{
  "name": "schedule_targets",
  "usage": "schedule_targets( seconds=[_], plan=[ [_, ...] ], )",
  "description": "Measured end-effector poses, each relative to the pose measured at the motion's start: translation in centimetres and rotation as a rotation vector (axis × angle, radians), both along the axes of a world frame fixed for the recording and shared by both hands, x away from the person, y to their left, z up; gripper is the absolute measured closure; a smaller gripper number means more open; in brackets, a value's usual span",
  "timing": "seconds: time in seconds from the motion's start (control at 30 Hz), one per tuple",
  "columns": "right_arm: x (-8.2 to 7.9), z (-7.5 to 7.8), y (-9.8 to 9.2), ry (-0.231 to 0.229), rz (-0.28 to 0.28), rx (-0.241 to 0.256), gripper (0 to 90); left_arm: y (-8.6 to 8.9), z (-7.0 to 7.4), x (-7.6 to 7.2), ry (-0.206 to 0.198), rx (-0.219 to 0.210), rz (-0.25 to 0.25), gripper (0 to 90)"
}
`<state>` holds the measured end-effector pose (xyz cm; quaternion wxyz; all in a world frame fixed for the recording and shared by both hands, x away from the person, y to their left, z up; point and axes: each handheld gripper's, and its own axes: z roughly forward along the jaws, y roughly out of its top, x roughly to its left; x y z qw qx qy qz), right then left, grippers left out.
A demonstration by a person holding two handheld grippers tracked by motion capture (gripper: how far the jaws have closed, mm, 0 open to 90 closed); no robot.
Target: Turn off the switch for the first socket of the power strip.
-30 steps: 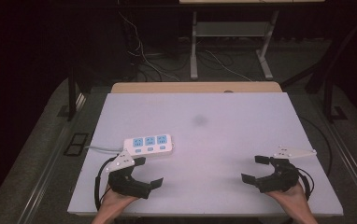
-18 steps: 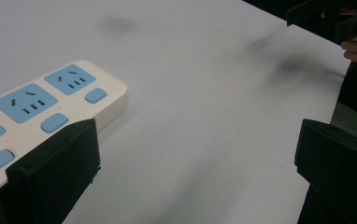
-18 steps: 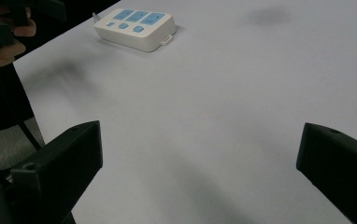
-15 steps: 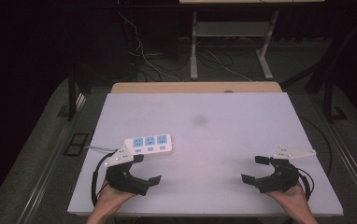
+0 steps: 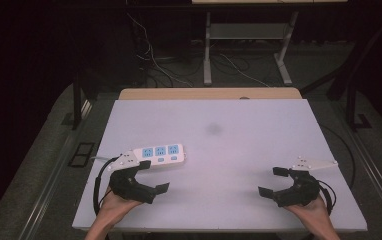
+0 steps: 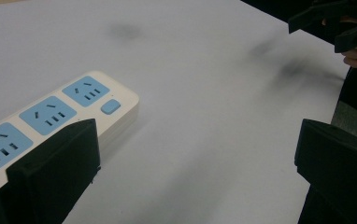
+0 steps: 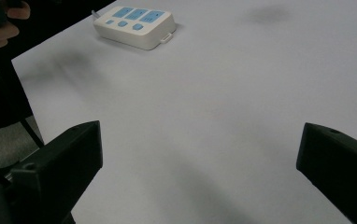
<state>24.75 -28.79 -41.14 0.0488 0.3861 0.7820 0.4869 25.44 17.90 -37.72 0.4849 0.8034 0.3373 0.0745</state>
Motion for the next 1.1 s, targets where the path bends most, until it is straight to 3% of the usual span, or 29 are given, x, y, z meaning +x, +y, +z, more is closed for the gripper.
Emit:
schedule_targets(
  seconds=[0.5, 1.1],
  plan=[
    [0.0, -0.1, 0.1, 0.001, 0.004, -0.006, 0.3, 1.3, 1.3, 1.2, 0.003, 0.026, 0.023, 0.0],
    [0.0, -0.1, 0.1, 0.003, 0.006, -0.011, 0.3, 1.7, 2.3, 2.6, 0.012, 0.079, 0.021, 0.0]
  ],
)
